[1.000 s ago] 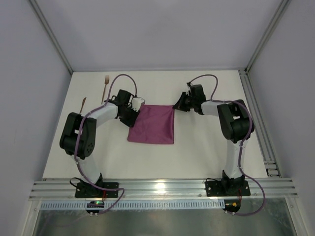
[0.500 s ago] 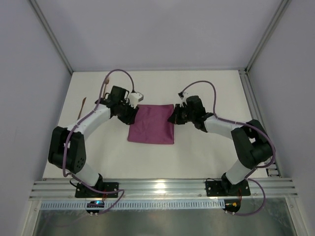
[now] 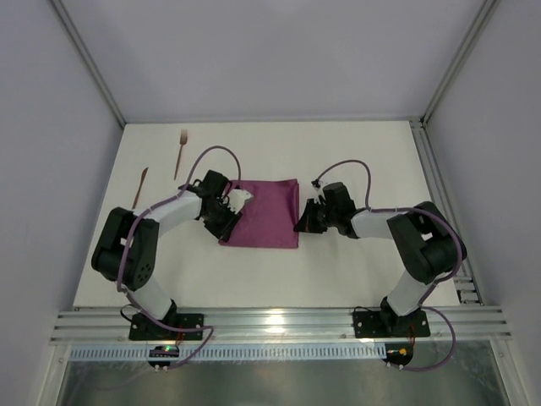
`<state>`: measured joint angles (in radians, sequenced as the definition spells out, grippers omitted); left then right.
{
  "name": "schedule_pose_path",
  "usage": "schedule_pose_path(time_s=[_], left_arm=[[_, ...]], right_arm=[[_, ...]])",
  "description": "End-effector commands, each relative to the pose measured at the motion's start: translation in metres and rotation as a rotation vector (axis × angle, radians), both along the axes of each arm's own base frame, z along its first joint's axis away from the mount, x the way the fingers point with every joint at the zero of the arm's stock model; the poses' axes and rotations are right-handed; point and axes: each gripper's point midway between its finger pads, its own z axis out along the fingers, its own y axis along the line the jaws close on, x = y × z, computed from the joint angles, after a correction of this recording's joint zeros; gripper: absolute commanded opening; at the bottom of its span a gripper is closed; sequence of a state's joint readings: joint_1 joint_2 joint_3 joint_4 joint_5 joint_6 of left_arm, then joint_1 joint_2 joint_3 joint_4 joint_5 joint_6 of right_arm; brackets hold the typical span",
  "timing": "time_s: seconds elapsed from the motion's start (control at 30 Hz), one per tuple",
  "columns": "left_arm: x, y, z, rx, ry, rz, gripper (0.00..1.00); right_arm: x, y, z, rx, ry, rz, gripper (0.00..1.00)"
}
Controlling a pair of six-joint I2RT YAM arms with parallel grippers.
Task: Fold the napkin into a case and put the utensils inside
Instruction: Smooth out the square-folded napkin at the center of the board.
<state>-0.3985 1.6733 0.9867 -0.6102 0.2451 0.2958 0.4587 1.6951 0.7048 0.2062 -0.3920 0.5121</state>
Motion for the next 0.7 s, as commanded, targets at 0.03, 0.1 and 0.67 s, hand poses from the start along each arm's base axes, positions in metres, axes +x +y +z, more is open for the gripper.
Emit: schedule_pose_path(time_s=[0.03, 0.1, 0.67], left_arm=[[-0.005, 0.021, -0.019, 0.1, -0.007, -0.016, 0.31], [-0.003, 0.016, -0.014, 0.076, -0.017, -0.02, 0.31], [-0.008, -0.005, 0.023, -0.033, -0.067, -0.073, 0.33]], right_arm=[[0.001, -0.02, -0.012, -0.013, 0.031, -0.069, 0.04], [0.003, -0.02, -0.008, -0.023, 0.02, -0.057, 0.04], [-0.021, 0.065, 0.07, 0.04, -0.132, 0.174, 0.04]])
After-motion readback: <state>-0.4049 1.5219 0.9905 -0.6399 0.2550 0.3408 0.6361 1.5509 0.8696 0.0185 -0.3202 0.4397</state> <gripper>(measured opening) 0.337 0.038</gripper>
